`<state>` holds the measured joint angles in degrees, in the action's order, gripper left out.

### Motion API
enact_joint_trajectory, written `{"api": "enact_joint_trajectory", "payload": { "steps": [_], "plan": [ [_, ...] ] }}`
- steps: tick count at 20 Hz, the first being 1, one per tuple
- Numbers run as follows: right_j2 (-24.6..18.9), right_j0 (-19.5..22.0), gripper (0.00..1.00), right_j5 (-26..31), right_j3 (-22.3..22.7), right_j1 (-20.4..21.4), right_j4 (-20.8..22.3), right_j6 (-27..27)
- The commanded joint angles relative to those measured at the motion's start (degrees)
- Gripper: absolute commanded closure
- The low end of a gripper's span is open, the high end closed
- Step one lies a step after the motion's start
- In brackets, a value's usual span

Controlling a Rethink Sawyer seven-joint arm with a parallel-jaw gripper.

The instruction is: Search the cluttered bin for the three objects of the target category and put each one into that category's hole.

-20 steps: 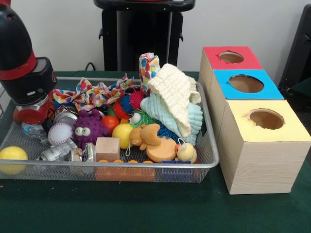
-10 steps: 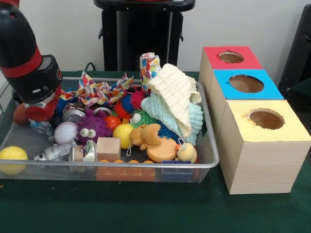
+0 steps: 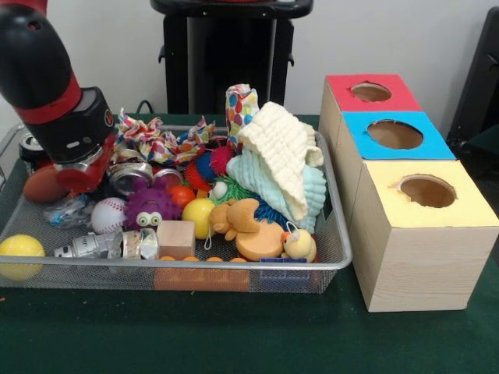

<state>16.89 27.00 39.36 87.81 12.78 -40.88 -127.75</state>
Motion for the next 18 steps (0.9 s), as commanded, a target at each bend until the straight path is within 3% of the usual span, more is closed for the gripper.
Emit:
{"api": "enact_joint_trajectory", "payload": {
  "steps": [1,8,13,18],
  "plan": [
    [-8.8,-1.8,1.0,-0.1,5.7,-1.8,-3.8,-13.5],
    [-7.5,-2.2,1.0,-0.2,4.4,-2.7,-3.2,-12.5],
    [0.9,-1.9,1.0,2.8,-7.9,-8.6,5.1,-8.6],
    [7.3,1.0,1.0,4.9,-19.0,-12.4,11.4,-3.8]
  ]
}}
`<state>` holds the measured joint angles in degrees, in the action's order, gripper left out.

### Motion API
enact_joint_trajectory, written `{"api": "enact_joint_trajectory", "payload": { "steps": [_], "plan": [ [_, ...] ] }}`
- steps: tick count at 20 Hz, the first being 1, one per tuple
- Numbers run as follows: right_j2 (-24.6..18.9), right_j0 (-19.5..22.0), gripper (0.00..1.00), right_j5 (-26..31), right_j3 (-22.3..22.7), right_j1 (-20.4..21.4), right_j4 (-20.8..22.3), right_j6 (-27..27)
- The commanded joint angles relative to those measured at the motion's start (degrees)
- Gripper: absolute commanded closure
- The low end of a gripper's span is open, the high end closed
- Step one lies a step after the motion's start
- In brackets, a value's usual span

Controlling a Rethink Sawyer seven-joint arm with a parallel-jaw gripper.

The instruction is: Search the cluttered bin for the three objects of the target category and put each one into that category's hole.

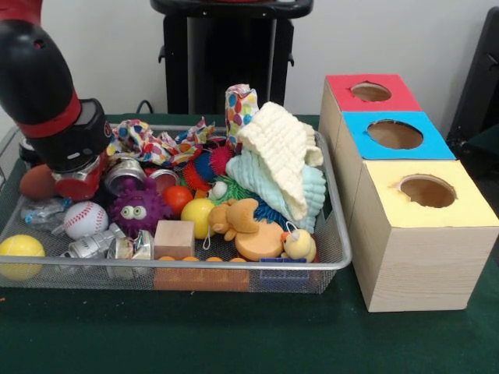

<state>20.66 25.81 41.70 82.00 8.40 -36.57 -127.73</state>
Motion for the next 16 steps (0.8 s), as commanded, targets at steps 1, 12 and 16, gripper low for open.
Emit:
{"api": "enact_joint_trajectory", "payload": {
  "steps": [1,12,16],
  "plan": [
    [4.1,2.9,1.0,2.9,-15.3,-8.4,8.3,-2.7],
    [4.9,7.2,1.0,2.4,-28.7,-11.3,18.6,2.8],
    [3.6,8.6,1.0,3.0,-32.3,-12.3,21.3,4.1]
  ]
}}
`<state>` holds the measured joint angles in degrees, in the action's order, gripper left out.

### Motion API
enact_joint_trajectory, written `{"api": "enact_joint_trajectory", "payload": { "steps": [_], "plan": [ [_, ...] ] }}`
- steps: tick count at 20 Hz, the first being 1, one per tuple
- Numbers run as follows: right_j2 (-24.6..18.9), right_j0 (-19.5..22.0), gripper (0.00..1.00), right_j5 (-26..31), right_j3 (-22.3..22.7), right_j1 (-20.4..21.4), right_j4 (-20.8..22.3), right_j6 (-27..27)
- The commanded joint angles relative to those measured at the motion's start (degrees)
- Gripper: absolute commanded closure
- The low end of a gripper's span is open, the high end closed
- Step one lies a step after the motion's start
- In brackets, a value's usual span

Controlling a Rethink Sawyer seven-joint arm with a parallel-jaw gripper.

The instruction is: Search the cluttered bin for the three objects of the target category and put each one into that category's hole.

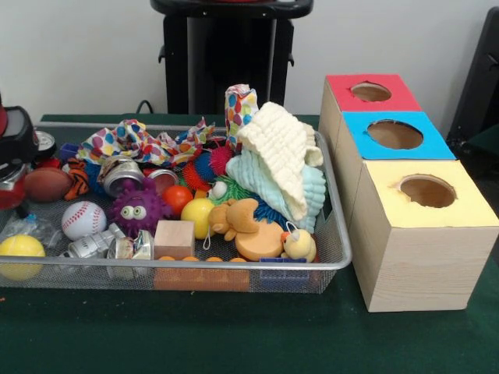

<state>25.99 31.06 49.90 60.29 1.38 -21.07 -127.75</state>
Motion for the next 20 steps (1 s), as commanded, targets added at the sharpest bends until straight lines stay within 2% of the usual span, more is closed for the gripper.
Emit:
{"api": "enact_joint_trajectory", "payload": {
  "steps": [1,5,14,20],
  "plan": [
    [-2.1,3.7,1.0,-4.8,-11.7,-5.7,6.3,4.3],
    [-4.0,4.9,1.0,-6.4,-14.3,-7.0,7.8,5.1],
    [-8.0,6.9,1.0,-11.6,-14.0,-7.3,9.3,5.5],
    [-12.2,7.9,1.0,-7.3,-13.9,-9.2,6.2,3.0]
  ]
}}
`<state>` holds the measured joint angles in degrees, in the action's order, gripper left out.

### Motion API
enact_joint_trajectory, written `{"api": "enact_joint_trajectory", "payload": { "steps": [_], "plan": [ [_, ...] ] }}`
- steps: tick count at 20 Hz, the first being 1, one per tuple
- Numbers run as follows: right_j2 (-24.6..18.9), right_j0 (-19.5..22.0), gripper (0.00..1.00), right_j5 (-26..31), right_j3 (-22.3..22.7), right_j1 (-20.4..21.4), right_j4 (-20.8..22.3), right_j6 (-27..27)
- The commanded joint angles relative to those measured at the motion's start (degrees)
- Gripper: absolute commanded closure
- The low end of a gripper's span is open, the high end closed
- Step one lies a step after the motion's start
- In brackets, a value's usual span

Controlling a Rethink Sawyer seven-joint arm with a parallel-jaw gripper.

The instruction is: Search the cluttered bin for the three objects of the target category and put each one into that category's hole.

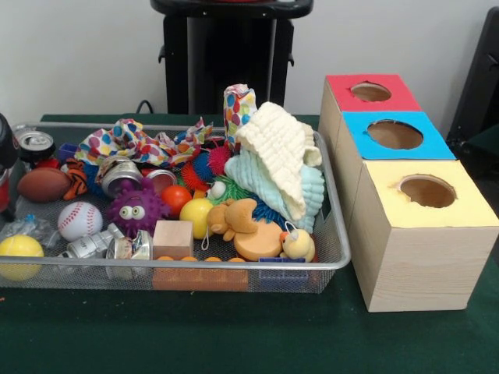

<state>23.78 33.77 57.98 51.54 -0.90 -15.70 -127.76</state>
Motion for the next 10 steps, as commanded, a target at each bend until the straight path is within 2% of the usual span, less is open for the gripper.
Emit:
{"api": "enact_joint_trajectory", "payload": {
  "steps": [1,6,10],
  "plan": [
    [-10.7,5.3,1.0,-15.0,-5.1,-7.3,0.4,2.8],
    [-15.0,6.4,1.0,-14.3,-5.7,-9.3,-1.2,2.7],
    [-17.6,6.9,1.0,-16.1,-3.8,-9.3,-2.1,1.5]
  ]
}}
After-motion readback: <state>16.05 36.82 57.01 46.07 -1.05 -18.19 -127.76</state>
